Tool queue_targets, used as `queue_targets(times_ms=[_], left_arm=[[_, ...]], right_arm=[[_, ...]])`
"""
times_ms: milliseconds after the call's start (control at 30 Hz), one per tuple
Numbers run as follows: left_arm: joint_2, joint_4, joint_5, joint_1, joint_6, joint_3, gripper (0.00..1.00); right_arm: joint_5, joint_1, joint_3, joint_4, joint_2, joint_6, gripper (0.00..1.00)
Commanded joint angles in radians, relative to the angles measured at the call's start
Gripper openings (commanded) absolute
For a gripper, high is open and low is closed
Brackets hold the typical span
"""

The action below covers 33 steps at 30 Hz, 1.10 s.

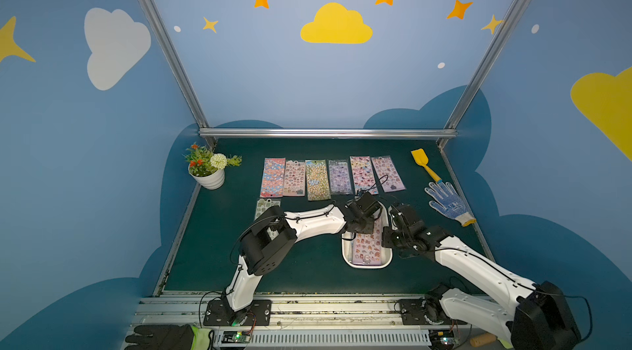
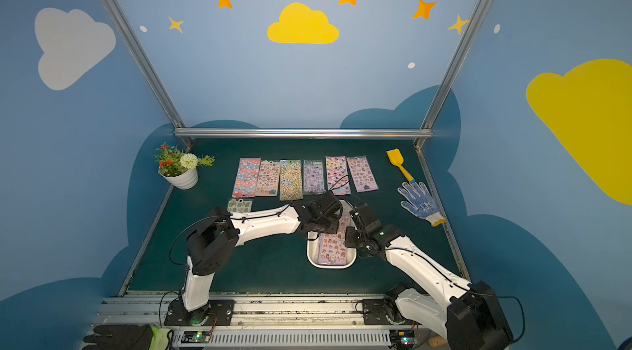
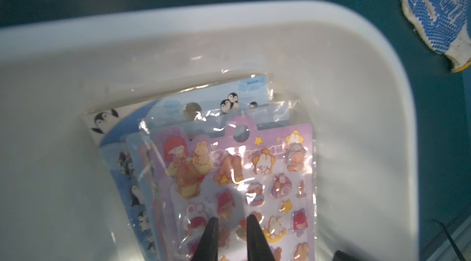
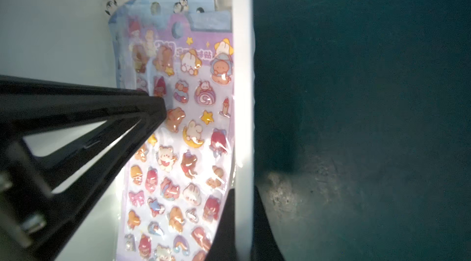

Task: Take the stickers out of the storage box
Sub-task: Pick up the sticker from the storage box.

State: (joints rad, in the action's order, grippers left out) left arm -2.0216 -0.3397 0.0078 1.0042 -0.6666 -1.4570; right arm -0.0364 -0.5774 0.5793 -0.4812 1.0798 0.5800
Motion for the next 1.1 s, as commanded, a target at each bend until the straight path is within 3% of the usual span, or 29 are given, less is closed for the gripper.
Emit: queue_targets(times_ms=[0, 267, 567, 800, 1067], left_arm=[[-0.004, 0.025, 0.038, 0.005, 0.003, -0.019, 0.24], [0.062, 0.022, 0.029, 0.007, 0.018, 0.000, 0.38], [0.129, -0.081, -0.064, 0.006, 0.042, -0.013, 0.48], [0.088, -0.169, -0.088, -0.009, 0.051, -0.054, 0.50], [0.041, -0.176, -0.081, -0.040, 0.063, -0.061, 0.62]], right_arm=[[0.036, 0.008, 0.004, 0.075, 0.010, 0.020, 0.00], [0.035, 0.022, -0.002, 0.083, 0.025, 0.017, 0.00], [0.036, 0.025, 0.001, 0.088, 0.039, 0.018, 0.00], [0.039, 0.025, 0.003, 0.092, 0.040, 0.017, 0.00], [0.046, 0.025, 0.003, 0.095, 0.042, 0.012, 0.00]])
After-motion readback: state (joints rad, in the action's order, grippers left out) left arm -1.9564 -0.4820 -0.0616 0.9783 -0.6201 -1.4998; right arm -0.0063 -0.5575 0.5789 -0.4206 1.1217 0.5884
